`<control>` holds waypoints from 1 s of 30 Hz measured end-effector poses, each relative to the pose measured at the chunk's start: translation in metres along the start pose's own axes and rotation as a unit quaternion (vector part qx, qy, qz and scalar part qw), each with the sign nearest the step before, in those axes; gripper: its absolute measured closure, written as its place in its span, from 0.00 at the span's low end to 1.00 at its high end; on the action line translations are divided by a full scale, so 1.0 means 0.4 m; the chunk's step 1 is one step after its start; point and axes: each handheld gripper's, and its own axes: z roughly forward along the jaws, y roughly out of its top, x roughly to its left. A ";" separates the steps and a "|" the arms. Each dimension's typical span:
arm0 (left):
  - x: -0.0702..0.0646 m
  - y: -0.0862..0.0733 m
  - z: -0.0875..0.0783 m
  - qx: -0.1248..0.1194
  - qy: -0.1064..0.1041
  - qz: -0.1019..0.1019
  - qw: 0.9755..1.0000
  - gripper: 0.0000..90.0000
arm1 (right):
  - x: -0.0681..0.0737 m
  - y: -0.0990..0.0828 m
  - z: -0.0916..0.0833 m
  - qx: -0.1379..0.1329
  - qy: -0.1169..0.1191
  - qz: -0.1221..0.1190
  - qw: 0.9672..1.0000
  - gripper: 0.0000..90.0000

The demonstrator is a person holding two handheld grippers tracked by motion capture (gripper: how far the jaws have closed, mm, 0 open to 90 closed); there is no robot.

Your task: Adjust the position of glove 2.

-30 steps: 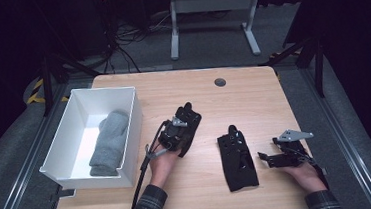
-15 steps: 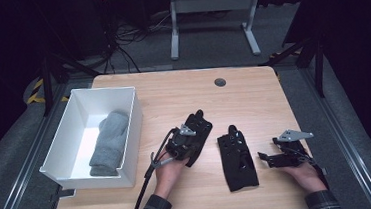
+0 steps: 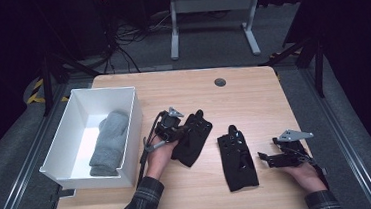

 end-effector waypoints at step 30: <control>-0.086 -0.101 -0.037 0.058 -0.049 0.045 0.996 1.00 | 0.000 0.000 0.000 0.000 0.000 0.000 1.000 0.17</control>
